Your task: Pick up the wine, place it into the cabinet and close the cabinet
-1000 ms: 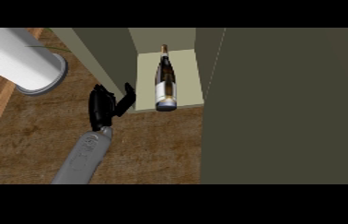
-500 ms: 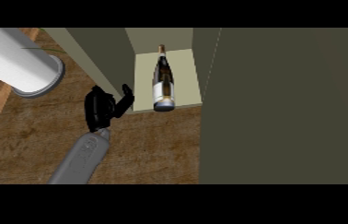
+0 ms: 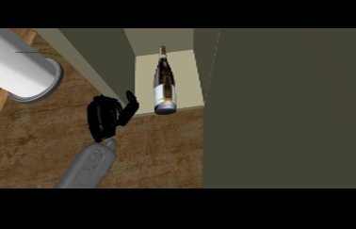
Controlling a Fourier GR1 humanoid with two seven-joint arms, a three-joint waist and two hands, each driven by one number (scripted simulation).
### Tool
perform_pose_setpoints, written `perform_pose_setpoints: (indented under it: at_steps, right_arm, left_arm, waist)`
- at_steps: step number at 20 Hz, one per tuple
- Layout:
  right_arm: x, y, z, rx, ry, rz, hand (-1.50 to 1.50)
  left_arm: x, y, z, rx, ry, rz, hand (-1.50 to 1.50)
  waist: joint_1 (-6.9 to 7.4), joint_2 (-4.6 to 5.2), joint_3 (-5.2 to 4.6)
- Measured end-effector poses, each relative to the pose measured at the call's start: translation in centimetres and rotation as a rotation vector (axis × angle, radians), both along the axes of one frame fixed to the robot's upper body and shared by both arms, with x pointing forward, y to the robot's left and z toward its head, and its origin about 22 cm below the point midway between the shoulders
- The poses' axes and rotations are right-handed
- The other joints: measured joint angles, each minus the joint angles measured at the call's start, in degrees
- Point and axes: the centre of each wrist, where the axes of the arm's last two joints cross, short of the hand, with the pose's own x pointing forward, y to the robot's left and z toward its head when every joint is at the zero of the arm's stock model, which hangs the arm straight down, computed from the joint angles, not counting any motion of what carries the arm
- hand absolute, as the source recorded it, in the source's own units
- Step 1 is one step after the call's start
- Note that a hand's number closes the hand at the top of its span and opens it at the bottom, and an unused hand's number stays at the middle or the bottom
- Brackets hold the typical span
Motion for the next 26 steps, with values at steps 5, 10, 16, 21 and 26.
perform_pose_setpoints:
  at_steps: [5,10,16,21,26]
  right_arm:
    - [0.03,-0.01,-0.04,0.001,0.002,0.004,-1.50]
    - [0.09,-0.03,-0.03,0.000,0.003,0.008,-1.50]
    - [0.24,-0.05,-0.12,-0.004,-0.001,0.018,-1.50]
    - [0.26,-0.07,-0.23,-0.003,0.001,0.023,-1.50]
    - [0.30,-0.02,-0.23,0.000,0.003,0.029,-1.50]
  left_arm:
    - [-0.12,-0.22,-0.24,0.033,0.015,0.035,1.50]
    - [-0.30,-0.50,-0.44,0.067,0.006,0.067,-1.50]
    - [-0.45,-0.26,-0.48,0.106,0.021,0.085,-1.50]
    - [-0.61,-0.47,-0.47,0.114,0.049,0.093,-1.50]
    - [-0.74,-0.97,-0.25,0.090,0.074,0.103,-1.50]
  waist:
    - [-0.35,0.08,0.21]
    - [-0.38,0.10,0.22]
    - [-0.82,0.11,0.31]
    - [-0.91,0.09,0.33]
    - [-0.66,0.21,0.19]
